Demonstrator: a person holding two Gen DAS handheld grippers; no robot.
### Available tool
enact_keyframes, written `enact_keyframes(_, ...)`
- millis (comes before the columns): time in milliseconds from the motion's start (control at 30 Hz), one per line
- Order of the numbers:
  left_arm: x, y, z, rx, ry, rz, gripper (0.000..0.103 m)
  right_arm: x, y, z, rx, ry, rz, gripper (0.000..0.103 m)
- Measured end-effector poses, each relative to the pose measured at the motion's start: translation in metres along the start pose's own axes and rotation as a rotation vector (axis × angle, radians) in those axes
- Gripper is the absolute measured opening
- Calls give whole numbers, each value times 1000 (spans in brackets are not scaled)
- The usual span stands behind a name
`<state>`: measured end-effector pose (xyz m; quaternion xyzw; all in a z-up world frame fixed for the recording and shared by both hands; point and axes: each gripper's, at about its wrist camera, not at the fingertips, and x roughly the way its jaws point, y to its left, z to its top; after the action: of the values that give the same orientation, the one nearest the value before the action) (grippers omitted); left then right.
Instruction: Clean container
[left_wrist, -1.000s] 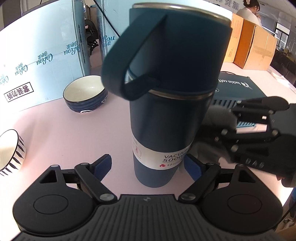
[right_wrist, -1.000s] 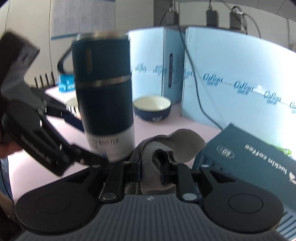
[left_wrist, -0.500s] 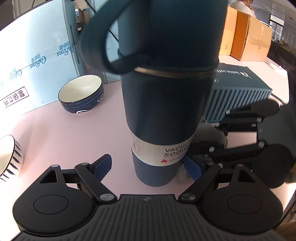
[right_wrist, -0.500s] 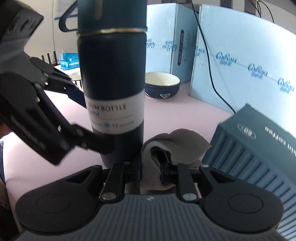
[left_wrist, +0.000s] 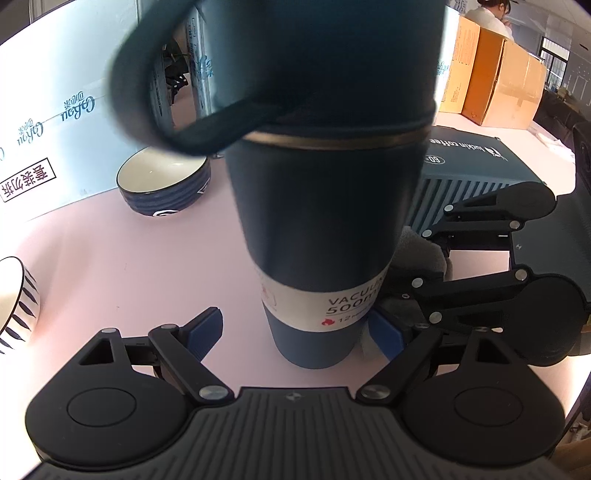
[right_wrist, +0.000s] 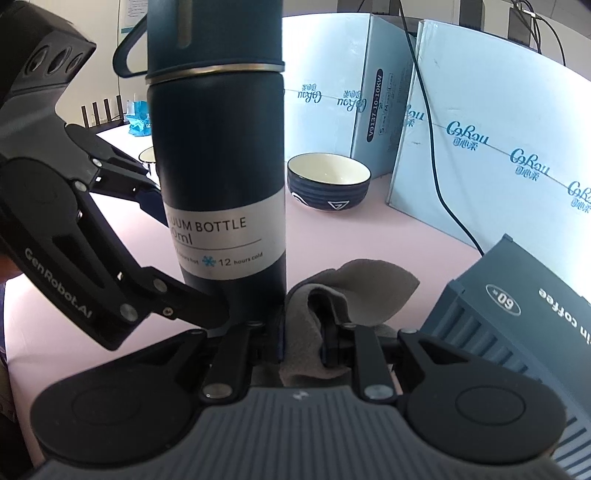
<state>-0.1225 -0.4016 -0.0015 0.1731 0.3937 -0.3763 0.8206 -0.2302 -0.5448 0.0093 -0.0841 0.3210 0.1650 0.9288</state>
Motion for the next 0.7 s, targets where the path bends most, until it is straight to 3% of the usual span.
enact_keyframes(200, 17, -1, 5, 9, 30, 13, 85, 15, 2, 3, 0, 19, -19, 22)
enact_keyframes(400, 16, -13, -5, 2, 29, 25, 85, 14, 0, 5, 71, -23, 3, 21)
enact_keyframes(600, 23, 8, -22, -126, 72, 16, 91, 12, 11, 12, 76, -63, -10, 21)
enact_keyframes(667, 19, 13, -22, -100, 54, 36, 82, 15, 10, 11, 100, -39, -12, 21)
enact_keyframes(700, 3, 26, -25, -43, 2, 43, 75, 18, 8, 9, 106, -28, 3, 21)
